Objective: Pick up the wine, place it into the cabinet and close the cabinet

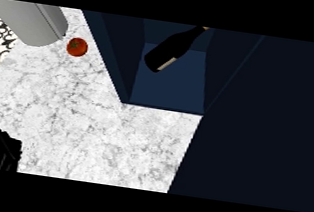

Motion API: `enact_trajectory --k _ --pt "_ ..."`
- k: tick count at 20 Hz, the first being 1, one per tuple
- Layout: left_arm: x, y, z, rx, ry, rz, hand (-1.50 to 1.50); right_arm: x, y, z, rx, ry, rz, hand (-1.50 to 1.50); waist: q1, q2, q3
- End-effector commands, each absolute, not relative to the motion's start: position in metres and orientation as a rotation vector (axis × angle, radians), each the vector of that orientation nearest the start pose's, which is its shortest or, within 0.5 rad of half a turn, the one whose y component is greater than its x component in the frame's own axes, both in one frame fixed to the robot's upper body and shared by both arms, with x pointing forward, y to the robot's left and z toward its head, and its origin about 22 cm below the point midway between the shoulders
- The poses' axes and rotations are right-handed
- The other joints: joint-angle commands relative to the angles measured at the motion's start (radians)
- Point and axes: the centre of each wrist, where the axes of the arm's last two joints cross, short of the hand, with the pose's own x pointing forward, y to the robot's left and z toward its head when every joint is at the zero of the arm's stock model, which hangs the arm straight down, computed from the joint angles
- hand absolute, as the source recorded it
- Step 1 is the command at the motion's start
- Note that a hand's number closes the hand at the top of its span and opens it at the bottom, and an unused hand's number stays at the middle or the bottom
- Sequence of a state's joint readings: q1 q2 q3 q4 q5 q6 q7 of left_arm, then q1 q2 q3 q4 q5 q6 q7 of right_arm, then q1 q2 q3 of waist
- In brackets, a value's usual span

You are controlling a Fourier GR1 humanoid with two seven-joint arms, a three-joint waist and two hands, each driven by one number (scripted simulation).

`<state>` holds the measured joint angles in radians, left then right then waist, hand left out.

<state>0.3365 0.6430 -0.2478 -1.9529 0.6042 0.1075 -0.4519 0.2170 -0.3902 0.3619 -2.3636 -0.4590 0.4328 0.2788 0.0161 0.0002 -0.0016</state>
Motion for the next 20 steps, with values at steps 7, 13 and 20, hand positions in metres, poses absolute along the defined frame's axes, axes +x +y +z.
enact_trajectory --k 7,13,20 --pt "0.14 0.309 0.075 -0.201 -1.876 -0.058 1.5 0.155 -0.129 0.186 0.925 -1.674 0.791 1.5 0.006 -0.002 0.0" --pt "0.142 0.32 0.067 -0.204 -1.862 -0.059 1.5 0.165 -0.082 0.211 0.939 -1.669 0.787 1.5 -0.002 -0.003 0.0" --pt "0.146 0.315 0.072 -0.204 -1.873 -0.056 1.5 0.213 -0.043 0.233 0.938 -1.654 0.707 1.5 0.003 0.0 0.001"
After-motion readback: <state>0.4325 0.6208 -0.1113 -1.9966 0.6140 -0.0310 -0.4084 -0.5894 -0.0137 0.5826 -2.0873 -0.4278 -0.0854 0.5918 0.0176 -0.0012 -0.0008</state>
